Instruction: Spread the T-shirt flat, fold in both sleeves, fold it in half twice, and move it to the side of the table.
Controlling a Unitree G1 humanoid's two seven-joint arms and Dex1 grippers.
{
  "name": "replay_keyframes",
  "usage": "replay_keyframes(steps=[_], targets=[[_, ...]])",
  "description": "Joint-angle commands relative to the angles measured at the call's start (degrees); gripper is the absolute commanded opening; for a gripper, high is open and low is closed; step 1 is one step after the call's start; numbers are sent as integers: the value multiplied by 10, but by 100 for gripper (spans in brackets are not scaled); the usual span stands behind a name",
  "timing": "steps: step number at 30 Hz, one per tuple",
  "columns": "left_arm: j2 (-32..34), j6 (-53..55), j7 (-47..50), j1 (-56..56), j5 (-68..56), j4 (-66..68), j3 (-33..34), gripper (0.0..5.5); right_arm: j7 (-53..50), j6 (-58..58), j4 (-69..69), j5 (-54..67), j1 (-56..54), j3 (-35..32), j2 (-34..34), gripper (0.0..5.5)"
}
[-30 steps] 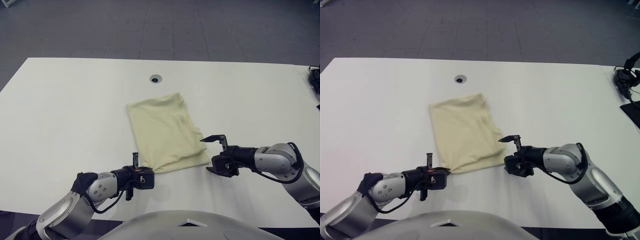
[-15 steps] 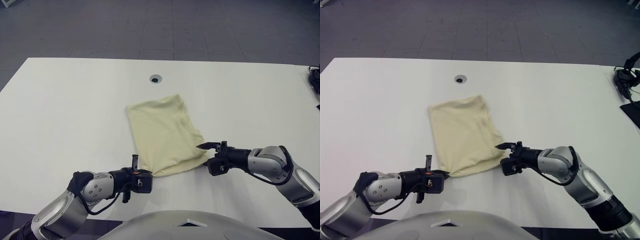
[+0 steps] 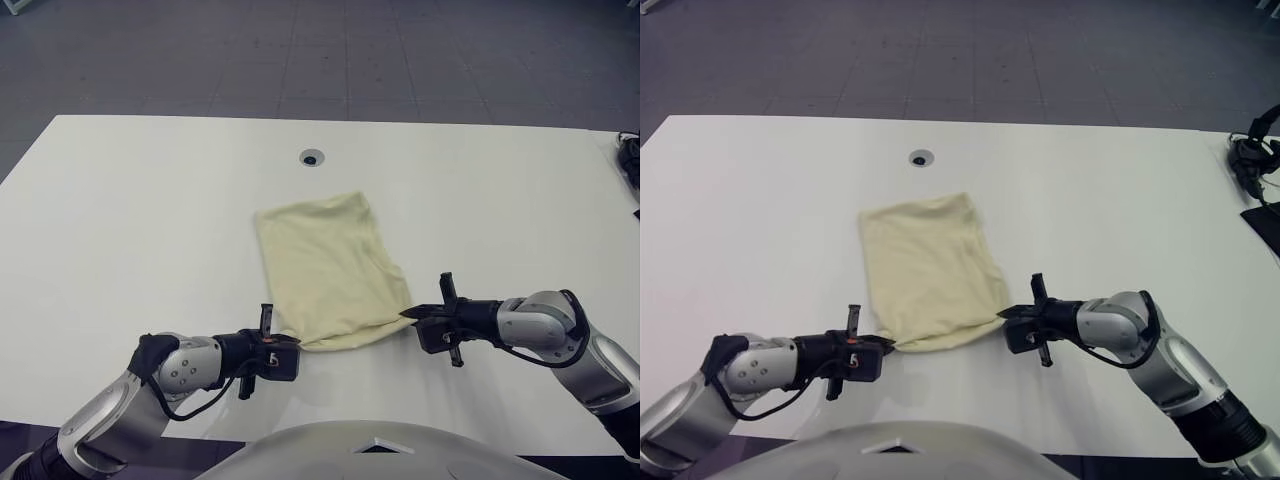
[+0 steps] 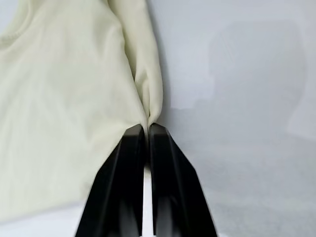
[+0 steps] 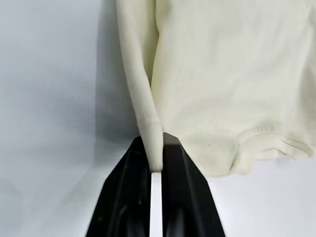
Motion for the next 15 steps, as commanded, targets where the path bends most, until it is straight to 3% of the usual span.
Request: replay_keyframes(steps=[1, 15], targets=[[9, 17, -49, -26, -81, -11, 46, 0, 61, 66, -59, 56, 6, -20, -35, 1], [95, 105, -163, 41, -327, -97, 140, 0, 208, 289, -193, 243, 66, -74, -166, 1]])
